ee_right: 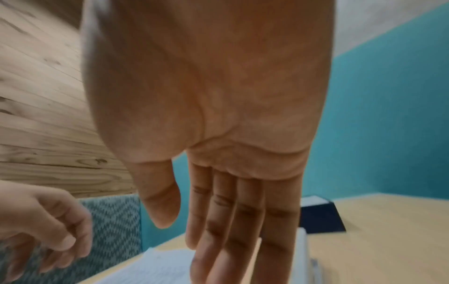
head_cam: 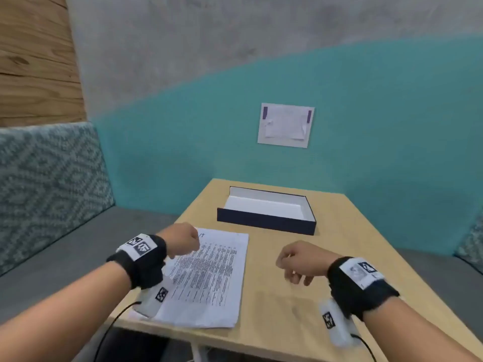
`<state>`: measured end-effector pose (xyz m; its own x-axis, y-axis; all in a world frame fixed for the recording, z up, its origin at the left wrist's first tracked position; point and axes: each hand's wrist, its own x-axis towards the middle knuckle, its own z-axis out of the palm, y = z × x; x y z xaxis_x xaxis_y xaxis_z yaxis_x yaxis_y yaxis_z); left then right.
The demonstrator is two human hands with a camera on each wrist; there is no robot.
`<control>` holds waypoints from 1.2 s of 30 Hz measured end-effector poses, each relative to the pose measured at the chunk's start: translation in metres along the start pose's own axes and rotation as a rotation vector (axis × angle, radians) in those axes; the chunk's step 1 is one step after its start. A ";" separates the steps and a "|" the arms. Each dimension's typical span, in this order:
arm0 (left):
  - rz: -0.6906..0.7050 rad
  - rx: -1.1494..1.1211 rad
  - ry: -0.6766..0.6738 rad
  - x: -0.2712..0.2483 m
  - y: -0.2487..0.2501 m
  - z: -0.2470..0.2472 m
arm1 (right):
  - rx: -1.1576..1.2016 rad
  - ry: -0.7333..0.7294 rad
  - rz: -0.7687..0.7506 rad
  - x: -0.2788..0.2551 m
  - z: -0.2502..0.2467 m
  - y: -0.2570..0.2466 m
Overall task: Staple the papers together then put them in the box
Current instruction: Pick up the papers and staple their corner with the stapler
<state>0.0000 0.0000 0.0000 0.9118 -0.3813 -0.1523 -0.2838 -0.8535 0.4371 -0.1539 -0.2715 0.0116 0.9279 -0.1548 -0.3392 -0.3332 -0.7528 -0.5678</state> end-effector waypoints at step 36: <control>0.043 -1.054 -0.010 0.041 -0.018 0.022 | 0.920 0.330 -0.027 0.072 0.040 -0.014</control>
<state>0.0358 -0.0078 -0.0333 0.9032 -0.4109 -0.1237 0.0900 -0.1005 0.9909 -0.0889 -0.2463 -0.0345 0.8907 -0.4214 -0.1703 -0.1819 0.0129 -0.9832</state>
